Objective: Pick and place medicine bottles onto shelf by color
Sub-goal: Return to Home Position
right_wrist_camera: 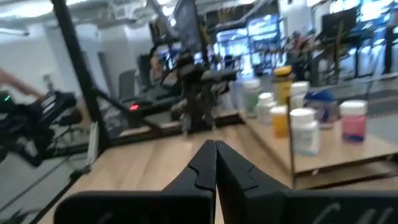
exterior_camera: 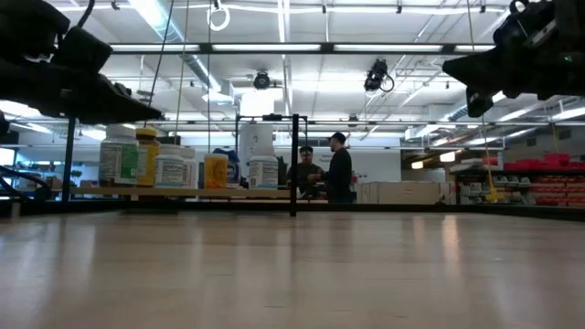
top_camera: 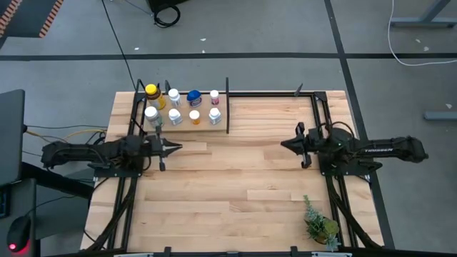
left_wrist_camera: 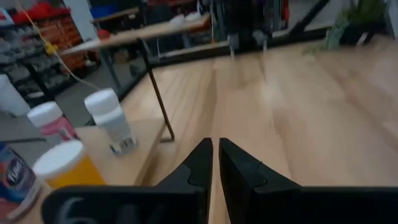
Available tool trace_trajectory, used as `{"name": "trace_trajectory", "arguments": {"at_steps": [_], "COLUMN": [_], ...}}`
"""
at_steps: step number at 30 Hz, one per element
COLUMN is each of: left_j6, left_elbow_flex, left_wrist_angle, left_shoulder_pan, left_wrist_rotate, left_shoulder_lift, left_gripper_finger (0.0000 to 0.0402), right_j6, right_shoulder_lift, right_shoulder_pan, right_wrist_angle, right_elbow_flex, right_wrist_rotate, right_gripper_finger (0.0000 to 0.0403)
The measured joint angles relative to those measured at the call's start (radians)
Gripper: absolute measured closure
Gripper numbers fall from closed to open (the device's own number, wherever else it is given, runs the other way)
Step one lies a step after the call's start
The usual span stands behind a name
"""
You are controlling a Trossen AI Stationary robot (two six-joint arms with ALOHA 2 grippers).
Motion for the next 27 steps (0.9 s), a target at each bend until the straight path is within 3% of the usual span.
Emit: {"name": "trace_trajectory", "arguments": {"at_steps": [5,9,14,18,27], "left_j6": [0.000,0.000,0.000,0.000,0.000], "left_elbow_flex": [0.000,0.000,0.000,0.000,0.000], "left_wrist_angle": [-0.004,-0.007,-0.012,-0.013,-0.015], "left_shoulder_pan": [-0.006,-0.006,-0.009,-0.041,-0.167], "left_wrist_rotate": [0.001,0.001,0.001,0.000,0.001], "left_shoulder_lift": [-0.134,-0.226,-0.225,-0.225,-0.225], "left_gripper_finger": [0.0371,0.0376,0.0371,0.0365,0.0378], "right_j6": [0.000,0.000,0.000,-0.001,-0.001], "right_shoulder_lift": [-0.018,-0.129,-0.272,-0.291,-0.292], "right_shoulder_pan": [0.085,0.139,0.141,0.140,0.159], "right_wrist_angle": [-0.168,-0.277,-0.380,-0.388,-0.389], "right_elbow_flex": [0.000,0.000,0.000,0.001,0.001], "right_wrist_rotate": [0.000,0.000,0.013,0.066,0.068], "right_gripper_finger": [0.0396,0.0396,0.0396,0.0396,0.0396]}}
